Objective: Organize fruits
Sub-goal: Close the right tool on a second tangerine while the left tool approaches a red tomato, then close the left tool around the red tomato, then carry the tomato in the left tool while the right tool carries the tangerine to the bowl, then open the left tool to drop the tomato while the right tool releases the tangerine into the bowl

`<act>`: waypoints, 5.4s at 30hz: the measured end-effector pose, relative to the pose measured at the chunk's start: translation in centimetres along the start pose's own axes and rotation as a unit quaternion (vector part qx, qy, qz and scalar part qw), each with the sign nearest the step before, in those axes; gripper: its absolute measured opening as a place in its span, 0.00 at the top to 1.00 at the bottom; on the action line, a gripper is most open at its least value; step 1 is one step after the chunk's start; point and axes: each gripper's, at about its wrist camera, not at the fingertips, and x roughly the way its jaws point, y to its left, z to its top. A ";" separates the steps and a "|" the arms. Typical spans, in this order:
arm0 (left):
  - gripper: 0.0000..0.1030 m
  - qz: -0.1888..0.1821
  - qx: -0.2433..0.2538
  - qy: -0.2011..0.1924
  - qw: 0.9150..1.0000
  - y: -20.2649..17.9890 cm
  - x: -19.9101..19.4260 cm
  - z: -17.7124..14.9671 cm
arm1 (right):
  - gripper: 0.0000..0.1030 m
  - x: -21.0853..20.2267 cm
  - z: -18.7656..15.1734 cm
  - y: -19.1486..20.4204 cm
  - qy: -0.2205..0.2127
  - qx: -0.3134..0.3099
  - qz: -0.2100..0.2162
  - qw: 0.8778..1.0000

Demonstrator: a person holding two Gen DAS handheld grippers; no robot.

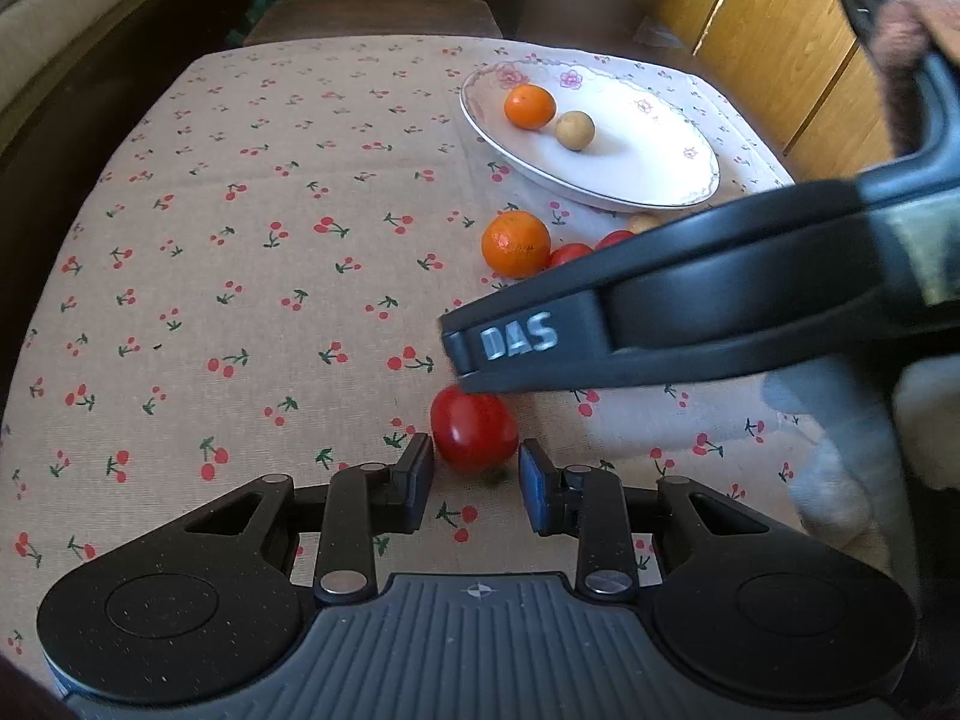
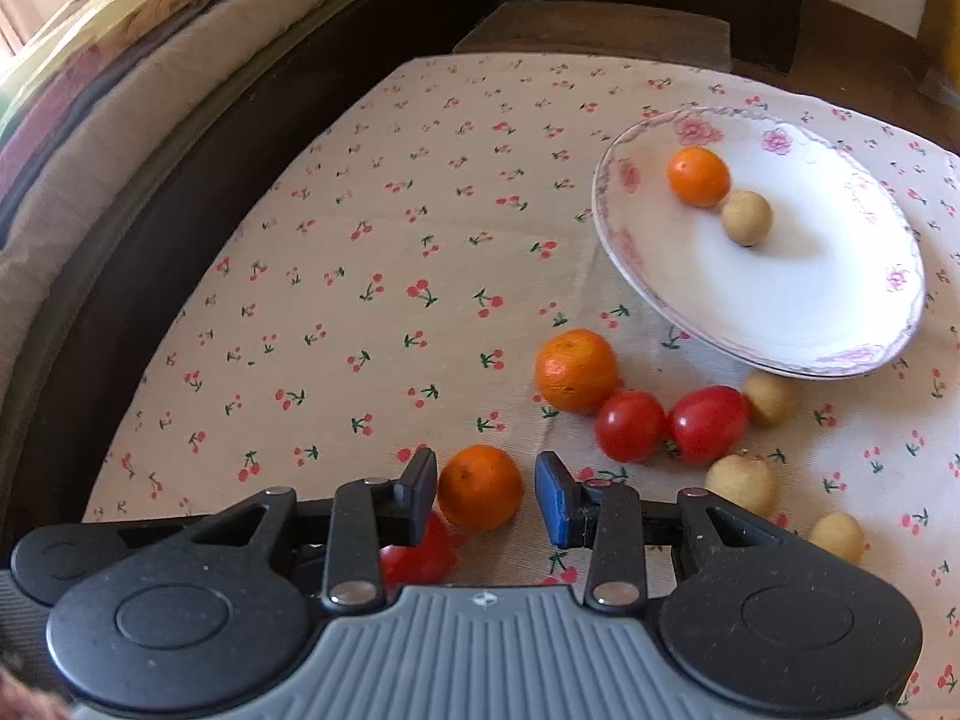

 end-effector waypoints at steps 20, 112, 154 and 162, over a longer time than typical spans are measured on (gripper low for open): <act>0.64 0.004 0.013 -0.001 1.000 -1.3 0.6 0.3 | 0.68 -3.4 -0.4 -2.2 -0.037 0.011 -0.008 0.999; 0.65 0.016 -0.015 -0.066 0.998 -5.0 6.0 13.7 | 0.68 -3.9 4.7 -13.7 -0.074 0.105 -0.070 0.989; 0.62 0.041 -0.007 -0.082 0.996 -5.2 4.9 13.8 | 0.67 -4.6 4.9 -13.1 -0.088 0.102 -0.079 0.988; 0.63 0.045 0.001 -0.090 0.995 -5.6 4.2 13.7 | 0.67 -5.3 4.7 -12.6 -0.094 0.098 -0.088 0.987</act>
